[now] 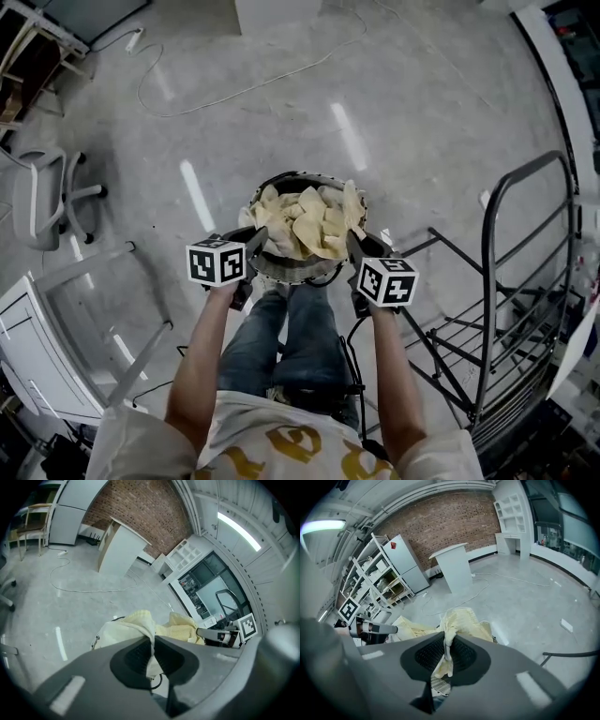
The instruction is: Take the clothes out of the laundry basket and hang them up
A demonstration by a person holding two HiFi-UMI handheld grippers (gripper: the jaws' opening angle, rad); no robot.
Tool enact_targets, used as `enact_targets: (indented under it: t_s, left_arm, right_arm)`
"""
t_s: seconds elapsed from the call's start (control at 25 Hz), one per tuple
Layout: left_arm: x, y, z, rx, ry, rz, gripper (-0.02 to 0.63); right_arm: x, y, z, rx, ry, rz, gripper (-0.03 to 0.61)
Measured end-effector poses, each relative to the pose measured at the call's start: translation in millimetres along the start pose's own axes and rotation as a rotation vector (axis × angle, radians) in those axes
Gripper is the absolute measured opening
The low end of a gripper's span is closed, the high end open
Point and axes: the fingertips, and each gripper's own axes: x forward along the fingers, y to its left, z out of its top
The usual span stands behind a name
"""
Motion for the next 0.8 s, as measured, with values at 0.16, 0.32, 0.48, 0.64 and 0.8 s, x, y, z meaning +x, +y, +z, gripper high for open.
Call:
enact_targets:
  t_s: [0.16,0.32,0.48,0.64,0.8]
  left_arm:
    - [-15.8,-6.9,9.8,0.012,-0.020,-0.003,0.025]
    - [-34.6,-12.4,15.3,0.017,-0.040,0.008,0.025]
    - [-48.6,-25.4,25.0,0.075,-0.044,0.014,0.025]
    - [-65.5,-34.2,38.4,0.083,-0.083,0.002,0.025]
    - [-82.5,-41.9,52.8,0.074,-0.134,-0.011,0.025]
  right_arm:
    - [-17.5,9.7,11.1,0.017,-0.032,0.002,0.060]
    - [-35.9,16.7,17.3,0.020,-0.046,-0.002,0.060]
    - [-56.7,25.2,34.8,0.015,-0.081,-0.002,0.060]
    - [-70.3,38.7,52.3,-0.013,-0.113,-0.003,0.060]
    - [-84.4,50.9,72.3,-0.031,-0.151,-0.006,0.060]
